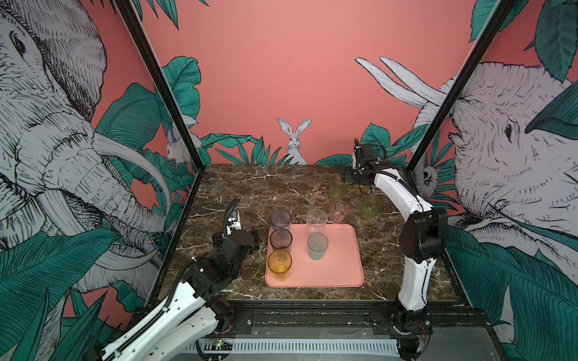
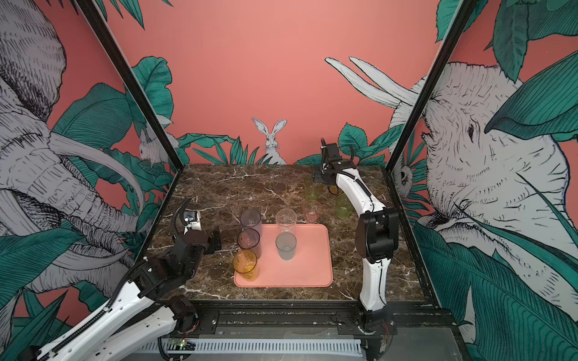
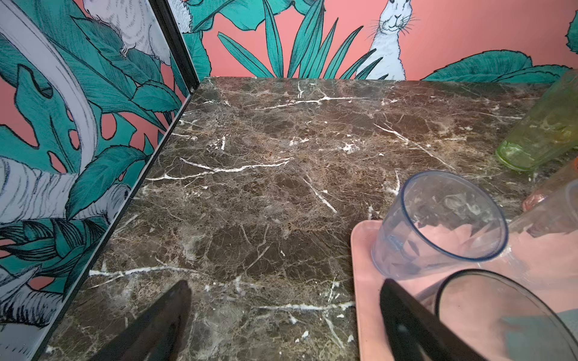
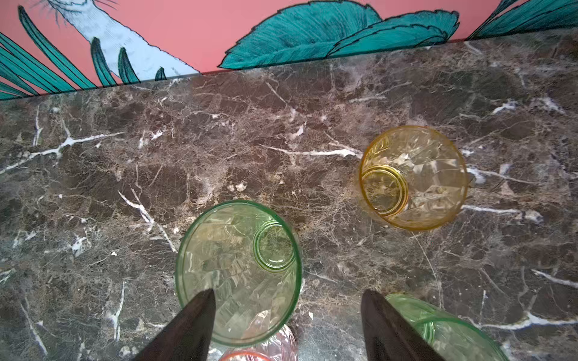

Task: Place the glasses into the tray
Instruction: 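Open the right gripper and move it over the green cups beyond the tray, then lower the right gripper and close it on the light green cup's rim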

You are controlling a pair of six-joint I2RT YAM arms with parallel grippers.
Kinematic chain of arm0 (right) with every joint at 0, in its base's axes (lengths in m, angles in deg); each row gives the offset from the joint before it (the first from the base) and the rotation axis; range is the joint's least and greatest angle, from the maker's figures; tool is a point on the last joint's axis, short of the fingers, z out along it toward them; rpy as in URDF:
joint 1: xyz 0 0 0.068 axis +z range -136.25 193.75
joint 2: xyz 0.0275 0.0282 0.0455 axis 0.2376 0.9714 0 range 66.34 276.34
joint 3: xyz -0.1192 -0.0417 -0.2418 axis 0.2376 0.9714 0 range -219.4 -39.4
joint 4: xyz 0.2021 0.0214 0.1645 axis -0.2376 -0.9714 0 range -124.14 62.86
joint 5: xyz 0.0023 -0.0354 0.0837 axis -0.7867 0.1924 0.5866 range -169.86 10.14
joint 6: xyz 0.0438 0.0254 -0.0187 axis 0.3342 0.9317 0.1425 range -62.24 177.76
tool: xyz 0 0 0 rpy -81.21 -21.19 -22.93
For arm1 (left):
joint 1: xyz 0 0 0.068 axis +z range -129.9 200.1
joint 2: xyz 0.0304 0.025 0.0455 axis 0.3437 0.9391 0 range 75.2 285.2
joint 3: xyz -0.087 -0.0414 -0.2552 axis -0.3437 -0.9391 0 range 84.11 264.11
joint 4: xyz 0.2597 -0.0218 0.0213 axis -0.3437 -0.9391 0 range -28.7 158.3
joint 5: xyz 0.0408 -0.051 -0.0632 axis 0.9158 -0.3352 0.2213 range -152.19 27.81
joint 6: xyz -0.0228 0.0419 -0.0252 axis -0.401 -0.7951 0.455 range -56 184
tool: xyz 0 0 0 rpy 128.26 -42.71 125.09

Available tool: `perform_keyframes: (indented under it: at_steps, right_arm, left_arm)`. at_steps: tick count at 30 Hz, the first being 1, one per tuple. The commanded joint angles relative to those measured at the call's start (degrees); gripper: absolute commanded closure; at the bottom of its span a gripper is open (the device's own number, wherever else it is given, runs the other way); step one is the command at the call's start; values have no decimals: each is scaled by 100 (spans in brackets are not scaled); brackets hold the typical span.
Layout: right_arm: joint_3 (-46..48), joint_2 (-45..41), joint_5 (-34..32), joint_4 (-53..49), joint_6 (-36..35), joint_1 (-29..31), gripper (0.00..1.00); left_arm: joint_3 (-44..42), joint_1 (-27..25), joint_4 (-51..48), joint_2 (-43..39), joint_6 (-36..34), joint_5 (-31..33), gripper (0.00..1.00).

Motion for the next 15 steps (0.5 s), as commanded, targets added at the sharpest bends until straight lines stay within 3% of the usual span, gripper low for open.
perform_keyframes:
  at_steps: [1,15]
  right_arm:
    - [-229,143,127,-221,105,-39,24]
    - [-434,455,271,-370,169,-49,27]
  left_arm:
    - [119,30,-107,-60,26,98,5]
    - [99,34,-115,-63,65,58,5]
